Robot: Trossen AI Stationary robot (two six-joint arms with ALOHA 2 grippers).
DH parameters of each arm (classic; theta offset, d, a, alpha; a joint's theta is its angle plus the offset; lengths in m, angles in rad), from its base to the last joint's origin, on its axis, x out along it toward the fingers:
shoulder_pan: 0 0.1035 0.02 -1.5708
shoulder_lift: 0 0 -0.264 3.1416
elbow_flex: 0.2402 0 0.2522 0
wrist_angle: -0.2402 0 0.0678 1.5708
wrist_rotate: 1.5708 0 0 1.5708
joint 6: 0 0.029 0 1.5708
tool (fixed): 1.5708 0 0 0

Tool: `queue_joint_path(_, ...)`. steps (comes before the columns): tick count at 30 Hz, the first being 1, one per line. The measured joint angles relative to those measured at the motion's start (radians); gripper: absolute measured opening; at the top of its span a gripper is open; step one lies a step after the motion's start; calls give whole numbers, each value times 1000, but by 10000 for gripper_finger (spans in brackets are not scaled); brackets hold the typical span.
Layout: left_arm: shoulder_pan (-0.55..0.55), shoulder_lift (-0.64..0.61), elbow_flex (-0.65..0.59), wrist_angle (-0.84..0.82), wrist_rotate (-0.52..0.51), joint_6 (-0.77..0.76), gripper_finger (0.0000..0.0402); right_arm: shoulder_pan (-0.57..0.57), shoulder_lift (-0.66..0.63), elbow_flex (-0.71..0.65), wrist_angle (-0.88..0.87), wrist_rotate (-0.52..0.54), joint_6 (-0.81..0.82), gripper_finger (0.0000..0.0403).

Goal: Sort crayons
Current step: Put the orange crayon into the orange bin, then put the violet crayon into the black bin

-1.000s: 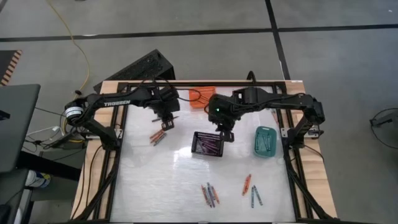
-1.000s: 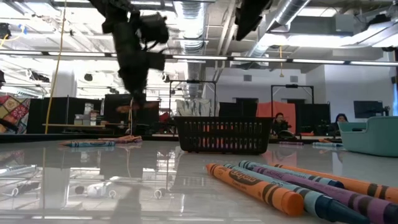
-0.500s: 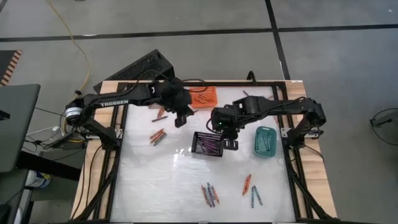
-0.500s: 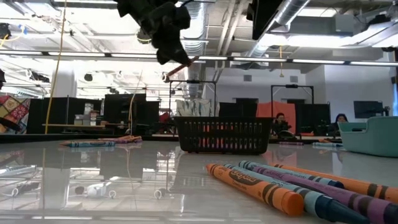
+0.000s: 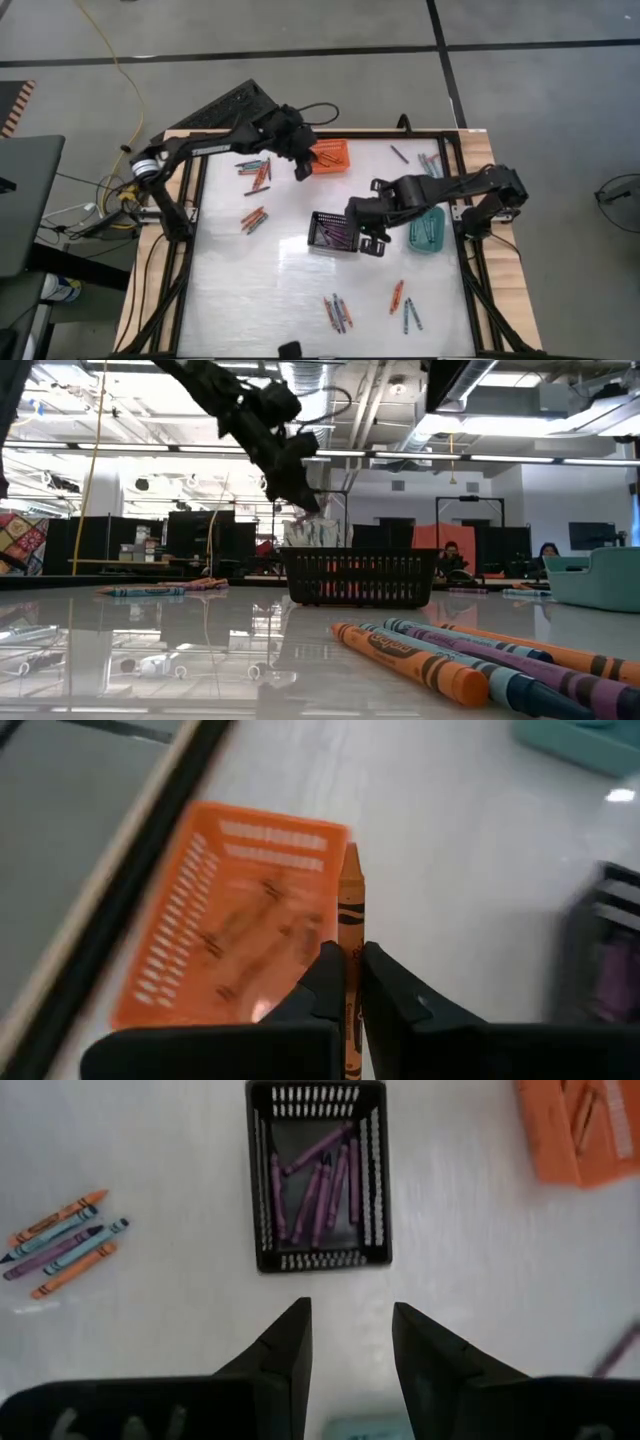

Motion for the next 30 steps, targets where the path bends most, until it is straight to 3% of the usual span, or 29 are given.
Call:
queue_joint_path(11,31,212,229,-66,-6,88,1,134,-39,1,-117,157,295,132)
queue_joint_path(18,33,309,333,-175,-57,127,46,182,-78,1,-127,300,412,132)
queue_joint_path(25,34,324,341,-206,-24,108,113,176,-85,1,-118,344,380,132)
queue_joint_path(30,31,259,341,-252,17,71,156,126,-84,1,-26,354,245,132)
